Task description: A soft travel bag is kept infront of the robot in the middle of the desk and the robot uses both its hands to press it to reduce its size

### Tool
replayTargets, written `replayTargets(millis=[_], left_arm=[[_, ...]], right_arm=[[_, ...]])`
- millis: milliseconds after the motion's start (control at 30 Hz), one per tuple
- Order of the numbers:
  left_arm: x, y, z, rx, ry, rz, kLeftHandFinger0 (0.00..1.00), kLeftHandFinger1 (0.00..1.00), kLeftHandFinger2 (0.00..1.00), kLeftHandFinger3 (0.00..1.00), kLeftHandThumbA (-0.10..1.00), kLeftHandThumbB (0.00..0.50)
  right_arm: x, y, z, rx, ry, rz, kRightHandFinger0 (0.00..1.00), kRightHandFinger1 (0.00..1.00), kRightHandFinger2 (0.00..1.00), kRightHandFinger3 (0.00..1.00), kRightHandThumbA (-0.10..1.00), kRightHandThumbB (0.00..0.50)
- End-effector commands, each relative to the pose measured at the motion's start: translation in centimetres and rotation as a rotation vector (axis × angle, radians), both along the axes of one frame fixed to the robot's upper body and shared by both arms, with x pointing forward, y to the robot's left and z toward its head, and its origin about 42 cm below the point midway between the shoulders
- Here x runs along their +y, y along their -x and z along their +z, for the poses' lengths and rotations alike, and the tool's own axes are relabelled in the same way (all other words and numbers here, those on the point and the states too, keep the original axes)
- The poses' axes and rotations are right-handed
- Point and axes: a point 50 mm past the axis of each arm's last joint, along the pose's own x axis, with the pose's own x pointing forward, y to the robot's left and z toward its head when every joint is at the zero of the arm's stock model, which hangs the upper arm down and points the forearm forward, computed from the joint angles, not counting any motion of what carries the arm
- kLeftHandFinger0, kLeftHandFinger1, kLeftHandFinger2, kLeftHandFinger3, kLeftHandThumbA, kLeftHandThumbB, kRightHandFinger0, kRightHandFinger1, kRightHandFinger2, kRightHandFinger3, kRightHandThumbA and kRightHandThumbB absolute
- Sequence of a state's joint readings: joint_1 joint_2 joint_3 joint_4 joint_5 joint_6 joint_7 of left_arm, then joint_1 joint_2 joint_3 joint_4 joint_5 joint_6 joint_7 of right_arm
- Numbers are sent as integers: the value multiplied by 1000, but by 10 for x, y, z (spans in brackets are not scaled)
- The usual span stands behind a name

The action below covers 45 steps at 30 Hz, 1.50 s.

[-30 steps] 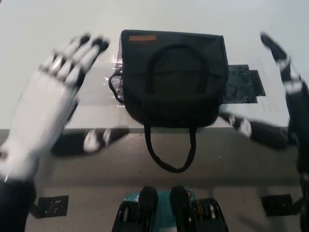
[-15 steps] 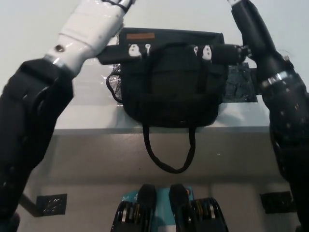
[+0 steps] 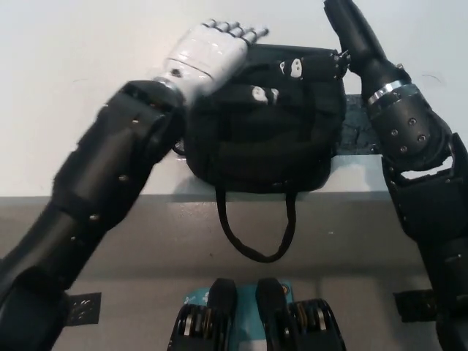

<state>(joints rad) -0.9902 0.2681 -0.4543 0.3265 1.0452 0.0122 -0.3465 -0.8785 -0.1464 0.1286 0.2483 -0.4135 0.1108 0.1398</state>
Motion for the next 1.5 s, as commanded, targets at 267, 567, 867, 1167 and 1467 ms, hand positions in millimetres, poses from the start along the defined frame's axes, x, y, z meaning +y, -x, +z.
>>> replayTargets(millis=[267,567,867,1167,1467], left_arm=[[-37,-18,9,-76,-137,78,1000,1000,1000,1000,1000,338],[-42,-20,-7,-44,-135,77,1000,1000,1000,1000,1000,370],[-31,-23,4,-63,-126,76,1000,1000,1000,1000,1000,331],[-12,-30,0,-48,-91,113,1000,1000,1000,1000,1000,343],[-17,-36,-22,-20,-126,133,1000,1000,1000,1000,1000,333]], right_arm=[[10,-19,23,-50,21,-29,1000,1000,1000,1000,1000,242],[-3,-18,17,5,5,-44,1000,1000,1000,1000,1000,238],[-12,-24,13,48,-6,-57,1000,1000,1000,1000,1000,275],[-18,-32,-27,165,-36,-38,1000,1000,1000,1000,1000,219],[-21,-50,-93,340,-19,-74,1000,1000,1000,1000,1000,260]])
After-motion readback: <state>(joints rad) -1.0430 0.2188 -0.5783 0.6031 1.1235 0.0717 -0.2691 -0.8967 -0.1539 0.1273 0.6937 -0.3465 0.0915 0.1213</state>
